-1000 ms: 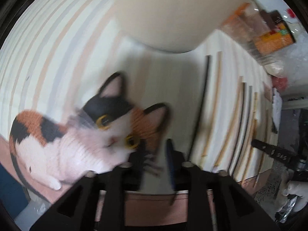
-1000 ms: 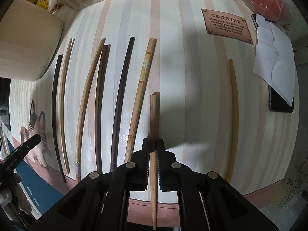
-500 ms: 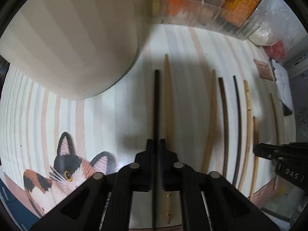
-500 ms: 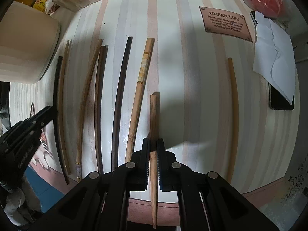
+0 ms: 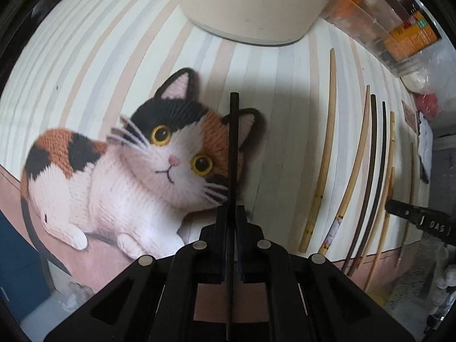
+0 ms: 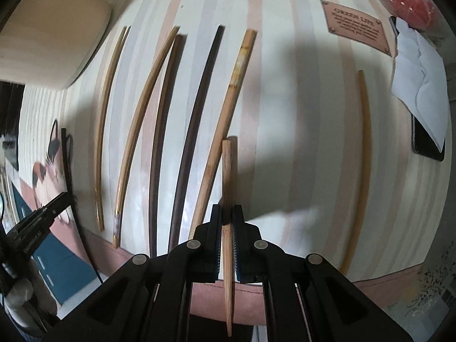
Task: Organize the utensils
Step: 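Grasp another dark chopstick with the left tool while the right tool grasps a light one, then lift both chopsticks and carry them above the beige holder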
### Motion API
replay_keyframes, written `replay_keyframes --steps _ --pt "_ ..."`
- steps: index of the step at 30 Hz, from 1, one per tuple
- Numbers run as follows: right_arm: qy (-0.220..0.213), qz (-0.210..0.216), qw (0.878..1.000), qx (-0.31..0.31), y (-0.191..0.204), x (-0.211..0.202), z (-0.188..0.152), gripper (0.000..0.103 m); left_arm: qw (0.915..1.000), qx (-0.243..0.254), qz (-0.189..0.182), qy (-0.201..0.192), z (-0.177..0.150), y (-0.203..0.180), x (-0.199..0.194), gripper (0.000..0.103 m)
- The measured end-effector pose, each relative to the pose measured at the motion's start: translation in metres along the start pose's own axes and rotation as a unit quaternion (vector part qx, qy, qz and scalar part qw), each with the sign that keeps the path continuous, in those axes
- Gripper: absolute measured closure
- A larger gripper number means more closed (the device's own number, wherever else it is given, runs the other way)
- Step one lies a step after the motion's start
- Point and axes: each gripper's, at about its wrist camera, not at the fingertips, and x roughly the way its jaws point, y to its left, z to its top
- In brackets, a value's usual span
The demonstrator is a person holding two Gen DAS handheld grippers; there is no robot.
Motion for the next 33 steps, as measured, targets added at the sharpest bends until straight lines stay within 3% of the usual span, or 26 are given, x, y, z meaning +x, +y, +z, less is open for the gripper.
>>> replay_keyframes --steps 4,8,12,16,19,28,33 --pt "0.011 -0.009 1.0 -0.007 0.002 -0.001 0.002 0.096 0.9997 -0.005 -0.022 0.005 0.013 0.013 -0.001 0.096" --pt "0.013 -0.03 0.999 -0.018 0.006 -0.001 0.011 0.095 0.9998 0.007 -0.017 0.001 0.023 0.013 -0.004 0.095" --pt "0.01 -0.053 0.998 -0.028 0.02 -0.001 0.013 0.095 0.9997 0.022 0.005 -0.006 0.028 -0.025 0.005 0.095" --pt "0.012 -0.063 0.997 -0.033 0.025 -0.006 0.013 0.095 0.9988 0.038 0.028 -0.011 0.03 -0.036 0.006 0.095" --pt "0.011 -0.064 0.998 -0.028 0.025 -0.007 0.014 0.095 0.9983 0.042 0.037 -0.013 0.042 -0.073 0.022 0.095" --pt "-0.006 -0.081 0.996 -0.025 0.028 -0.004 0.006 0.095 0.9974 0.051 0.048 -0.017 0.051 -0.095 0.031 0.095" --pt "-0.023 -0.101 0.994 -0.037 0.039 -0.007 -0.005 0.095 0.9916 0.095 0.083 -0.028 0.053 -0.114 0.033 0.098"
